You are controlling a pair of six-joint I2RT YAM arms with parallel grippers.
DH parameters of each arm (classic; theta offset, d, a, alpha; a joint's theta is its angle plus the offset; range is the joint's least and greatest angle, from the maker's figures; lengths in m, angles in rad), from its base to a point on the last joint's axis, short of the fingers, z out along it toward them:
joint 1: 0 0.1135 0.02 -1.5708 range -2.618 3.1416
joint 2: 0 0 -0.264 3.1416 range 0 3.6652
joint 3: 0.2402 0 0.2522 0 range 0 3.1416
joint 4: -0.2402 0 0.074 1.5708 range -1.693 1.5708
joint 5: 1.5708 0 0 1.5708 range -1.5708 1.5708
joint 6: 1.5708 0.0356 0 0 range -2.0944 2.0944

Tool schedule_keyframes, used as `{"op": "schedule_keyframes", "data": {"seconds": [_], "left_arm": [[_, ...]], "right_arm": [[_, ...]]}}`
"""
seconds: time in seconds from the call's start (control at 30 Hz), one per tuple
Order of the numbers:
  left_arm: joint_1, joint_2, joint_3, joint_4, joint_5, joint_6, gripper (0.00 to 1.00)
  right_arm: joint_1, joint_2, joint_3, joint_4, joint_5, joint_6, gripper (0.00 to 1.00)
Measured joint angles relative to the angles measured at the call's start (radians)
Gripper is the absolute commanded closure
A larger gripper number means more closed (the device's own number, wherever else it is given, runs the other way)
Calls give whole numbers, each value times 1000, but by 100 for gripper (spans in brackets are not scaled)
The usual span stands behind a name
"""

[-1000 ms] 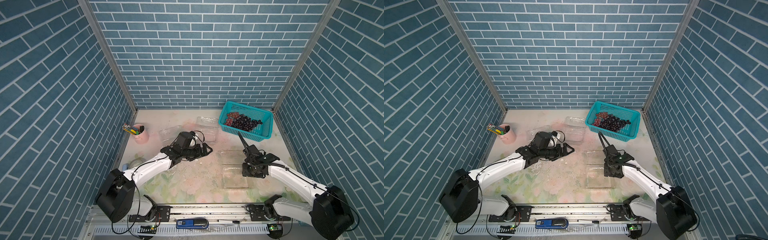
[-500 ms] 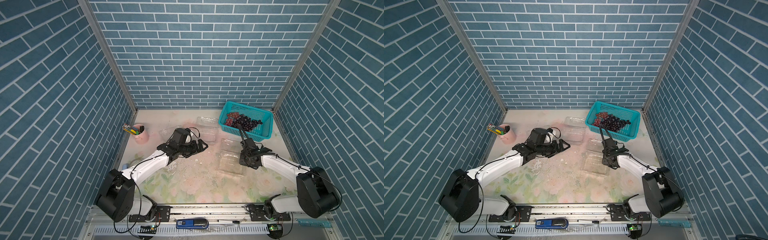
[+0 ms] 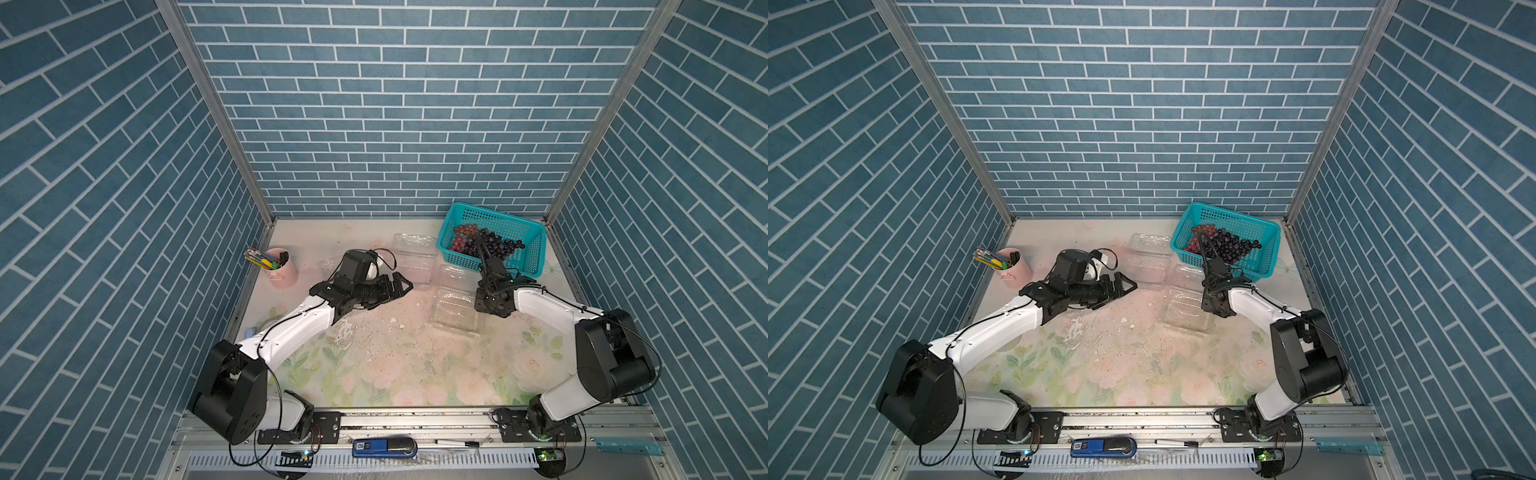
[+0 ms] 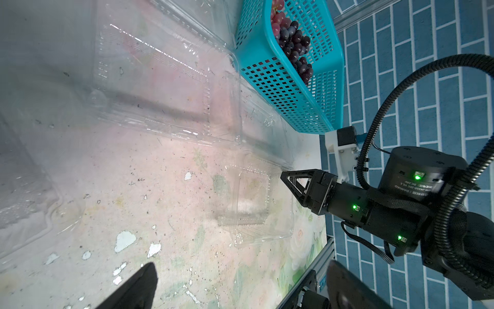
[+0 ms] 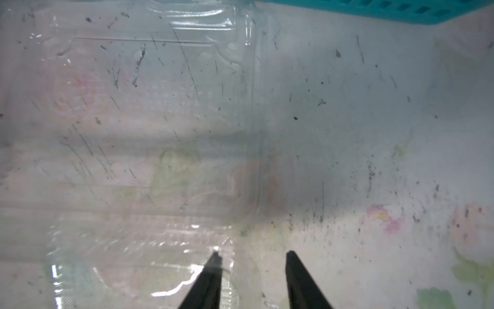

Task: Pack grapes into containers
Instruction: Move the packing box to the center of the board, then adjust the basket at the corner of the board.

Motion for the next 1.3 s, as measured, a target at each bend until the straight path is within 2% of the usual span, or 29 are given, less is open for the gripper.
{"op": "schedule_keyframes", "data": {"seconds": [0.13, 0.3, 0.4, 0.5, 0.63, 0.73, 1.03, 1.13, 1.3], "left_arm": [[0, 45, 55, 0, 8, 6, 0], [0, 116, 128, -7, 16, 12, 0], [0, 188, 226, -29, 20, 18, 0], [0, 290, 363, -51, 24, 24, 0], [5, 477, 604, -96, 31, 43, 0], [20, 627, 805, -150, 37, 63, 0], [58, 1063, 1398, -245, 94, 93, 0], [53, 1165, 1503, -221, 129, 60, 0], [34, 1266, 1535, -128, 172, -13, 0]], "right_arm": [[-14, -114, 11, -72, -2, -26, 42], [-28, -198, 118, -140, -13, -45, 26], [-53, -163, 243, -148, -26, -70, 18], [-102, -61, 388, -134, -48, -83, 13], [-183, 86, 513, -105, -88, -82, 10], [-254, 153, 550, -102, -121, -79, 9], [-466, 178, 557, -83, -130, -58, 7], [-512, 210, 564, -67, -132, -47, 6], [-525, 300, 594, -51, -148, -47, 7]]}}
